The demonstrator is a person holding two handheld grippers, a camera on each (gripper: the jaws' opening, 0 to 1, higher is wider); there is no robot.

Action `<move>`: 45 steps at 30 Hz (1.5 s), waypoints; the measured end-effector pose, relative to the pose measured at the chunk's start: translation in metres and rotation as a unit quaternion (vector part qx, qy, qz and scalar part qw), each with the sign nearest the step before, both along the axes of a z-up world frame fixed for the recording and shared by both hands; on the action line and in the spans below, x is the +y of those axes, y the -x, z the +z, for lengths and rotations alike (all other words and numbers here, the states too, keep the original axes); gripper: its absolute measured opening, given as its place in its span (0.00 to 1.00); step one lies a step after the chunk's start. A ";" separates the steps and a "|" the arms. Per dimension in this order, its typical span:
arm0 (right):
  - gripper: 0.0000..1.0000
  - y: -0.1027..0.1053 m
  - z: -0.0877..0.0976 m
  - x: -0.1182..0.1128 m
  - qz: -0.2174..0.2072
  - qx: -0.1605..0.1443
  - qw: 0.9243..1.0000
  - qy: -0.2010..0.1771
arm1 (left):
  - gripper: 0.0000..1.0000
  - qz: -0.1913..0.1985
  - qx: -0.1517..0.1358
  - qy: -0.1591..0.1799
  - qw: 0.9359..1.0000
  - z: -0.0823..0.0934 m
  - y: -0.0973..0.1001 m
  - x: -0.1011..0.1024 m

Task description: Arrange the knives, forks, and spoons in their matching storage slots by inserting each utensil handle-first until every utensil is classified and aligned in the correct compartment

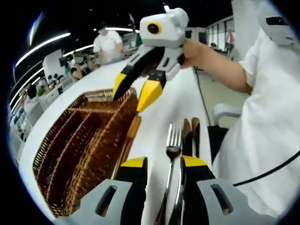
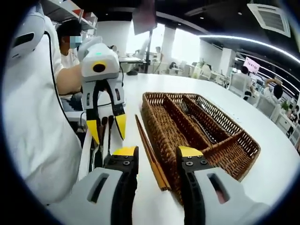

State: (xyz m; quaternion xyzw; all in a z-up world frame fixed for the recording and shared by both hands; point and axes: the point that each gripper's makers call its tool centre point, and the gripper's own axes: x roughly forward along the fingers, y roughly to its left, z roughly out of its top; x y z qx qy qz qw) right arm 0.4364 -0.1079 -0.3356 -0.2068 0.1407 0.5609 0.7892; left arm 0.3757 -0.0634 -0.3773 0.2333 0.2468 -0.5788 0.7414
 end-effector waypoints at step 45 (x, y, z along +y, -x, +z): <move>0.37 0.039 -0.022 -0.011 0.031 0.024 0.999 -0.012 | 0.11 -0.027 0.024 -0.101 0.994 -0.026 0.006 0.007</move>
